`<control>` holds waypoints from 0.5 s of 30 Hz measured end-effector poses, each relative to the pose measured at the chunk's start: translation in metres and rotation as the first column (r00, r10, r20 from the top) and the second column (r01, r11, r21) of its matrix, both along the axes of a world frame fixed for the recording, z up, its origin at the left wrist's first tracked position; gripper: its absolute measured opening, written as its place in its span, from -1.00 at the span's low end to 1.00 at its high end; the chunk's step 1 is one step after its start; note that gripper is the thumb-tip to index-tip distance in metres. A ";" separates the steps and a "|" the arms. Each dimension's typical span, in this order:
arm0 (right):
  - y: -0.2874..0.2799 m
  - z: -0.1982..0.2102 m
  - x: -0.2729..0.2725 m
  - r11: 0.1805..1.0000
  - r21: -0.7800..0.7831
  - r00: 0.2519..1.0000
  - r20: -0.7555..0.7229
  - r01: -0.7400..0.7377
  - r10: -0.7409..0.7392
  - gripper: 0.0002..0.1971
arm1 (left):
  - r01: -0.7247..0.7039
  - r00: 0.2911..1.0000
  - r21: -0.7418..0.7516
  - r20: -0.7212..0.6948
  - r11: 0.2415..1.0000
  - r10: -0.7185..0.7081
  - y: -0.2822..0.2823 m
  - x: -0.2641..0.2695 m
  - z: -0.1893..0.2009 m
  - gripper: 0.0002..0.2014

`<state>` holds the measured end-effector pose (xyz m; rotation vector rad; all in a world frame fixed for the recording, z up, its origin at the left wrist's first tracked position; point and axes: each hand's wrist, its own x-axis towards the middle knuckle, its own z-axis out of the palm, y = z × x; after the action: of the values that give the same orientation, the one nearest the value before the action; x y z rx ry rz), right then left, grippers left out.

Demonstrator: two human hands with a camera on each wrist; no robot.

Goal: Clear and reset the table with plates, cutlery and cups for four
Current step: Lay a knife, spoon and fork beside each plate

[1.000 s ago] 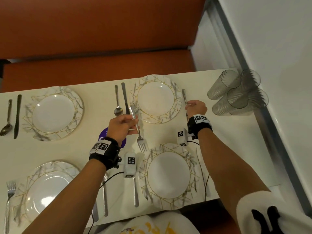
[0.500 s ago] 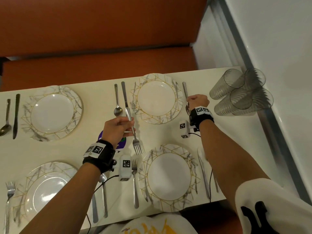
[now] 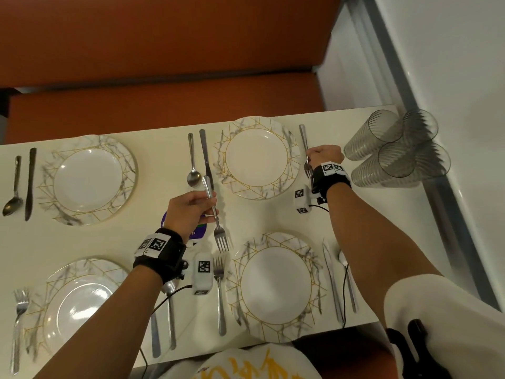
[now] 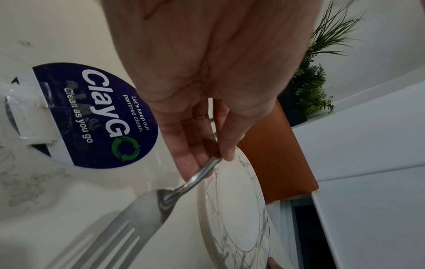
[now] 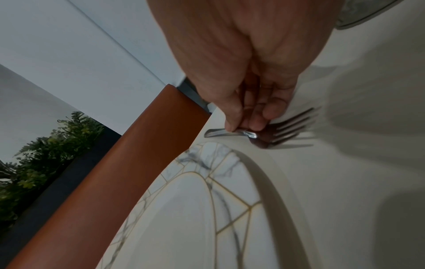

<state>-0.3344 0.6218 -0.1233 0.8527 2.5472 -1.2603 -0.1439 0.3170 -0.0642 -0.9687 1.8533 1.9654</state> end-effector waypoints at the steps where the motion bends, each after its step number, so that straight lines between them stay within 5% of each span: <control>1: 0.000 0.000 -0.001 1.000 0.008 1.000 -0.001 -0.014 0.014 -0.86 | 0.001 1.000 -0.002 -0.001 1.000 -0.001 0.000 0.000 0.000 -0.81; 11: -0.010 0.009 0.011 0.996 0.025 0.988 -0.130 0.088 -0.084 -0.79 | -0.015 1.000 -0.013 -0.016 1.000 0.015 -0.004 0.002 -0.004 -0.81; 15: -0.045 0.025 0.042 0.997 -0.055 0.977 -0.209 -0.050 0.037 -0.84 | -0.018 0.999 -0.017 -0.042 1.000 0.018 -0.010 0.005 -0.007 -0.82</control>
<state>-0.2926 0.5770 -0.0986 0.6813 2.6531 -1.4763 -0.1391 0.3074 -0.0712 -0.9597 1.8928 1.9979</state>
